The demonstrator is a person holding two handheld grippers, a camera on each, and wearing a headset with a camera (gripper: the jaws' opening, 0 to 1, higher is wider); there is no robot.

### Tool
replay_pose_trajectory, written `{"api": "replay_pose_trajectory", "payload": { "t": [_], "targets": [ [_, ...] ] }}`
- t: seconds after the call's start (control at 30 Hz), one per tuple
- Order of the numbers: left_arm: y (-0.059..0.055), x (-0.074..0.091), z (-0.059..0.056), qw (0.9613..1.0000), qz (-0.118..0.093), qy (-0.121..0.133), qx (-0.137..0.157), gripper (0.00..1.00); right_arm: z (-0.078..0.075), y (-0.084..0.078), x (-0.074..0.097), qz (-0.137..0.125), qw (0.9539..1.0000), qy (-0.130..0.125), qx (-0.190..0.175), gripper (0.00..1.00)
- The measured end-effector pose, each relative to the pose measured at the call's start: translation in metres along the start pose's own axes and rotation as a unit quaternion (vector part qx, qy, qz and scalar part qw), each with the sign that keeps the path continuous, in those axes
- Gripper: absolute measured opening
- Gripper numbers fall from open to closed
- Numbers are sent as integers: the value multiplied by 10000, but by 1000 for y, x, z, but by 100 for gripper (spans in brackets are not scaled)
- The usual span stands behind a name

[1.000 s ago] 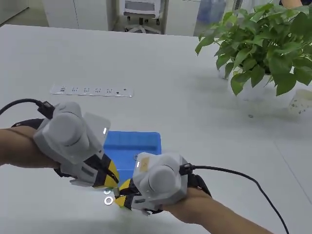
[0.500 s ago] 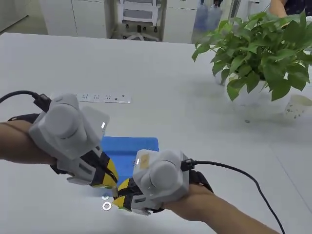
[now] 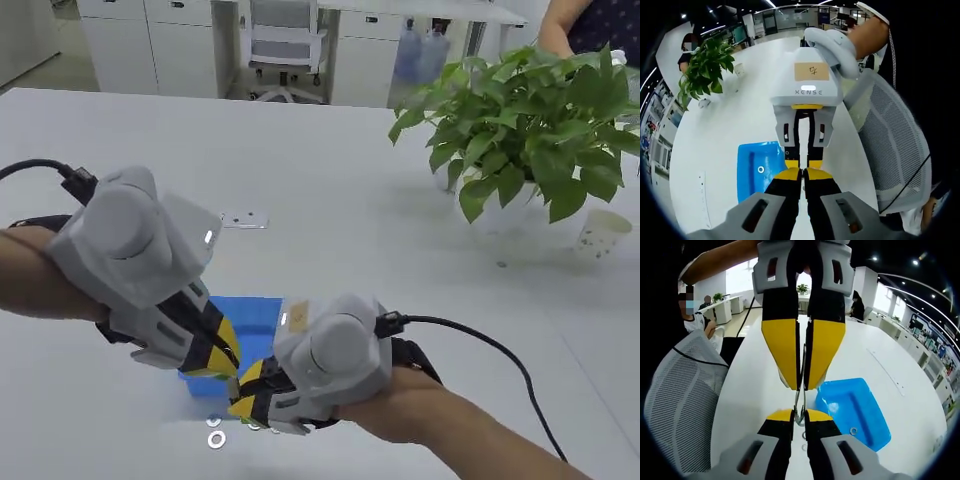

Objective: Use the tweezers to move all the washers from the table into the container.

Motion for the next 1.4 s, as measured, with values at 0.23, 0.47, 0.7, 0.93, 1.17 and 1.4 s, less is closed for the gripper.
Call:
{"api": "replay_pose_trajectory", "payload": {
  "t": [0.23,0.47,0.7,0.93,1.17,1.4],
  "targets": [
    [3,8,9,10000,20,67,-57,6,-12,5,8,1,9999,-99,60,10],
    [6,17,22,9998,21,166,-76,6,-27,10,15,-14,9998,-173,86,10],
    [8,22,39,9996,18,277,-97,6,-45,13,20,-61,9996,-287,59,10],
    [9,21,53,9994,27,314,-143,6,-60,11,18,-53,9994,-338,58,10],
    [6,16,65,9992,38,370,-162,6,-73,8,14,-49,9992,-383,35,10],
    [1,6,78,9990,50,408,-144,6,-85,1,4,-77,9991,-411,5,10]
  ]
}}
Point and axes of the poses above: the centre of the closed fingertips' face, and the gripper's own axes: x roughly backward along the fingers, z roughly to its left, y roughly out of its top, the point moved 2 cm from there along x, roughly backward along the fingers, and after that the axes turned 15 degrees about z, right-handed, at the moved point
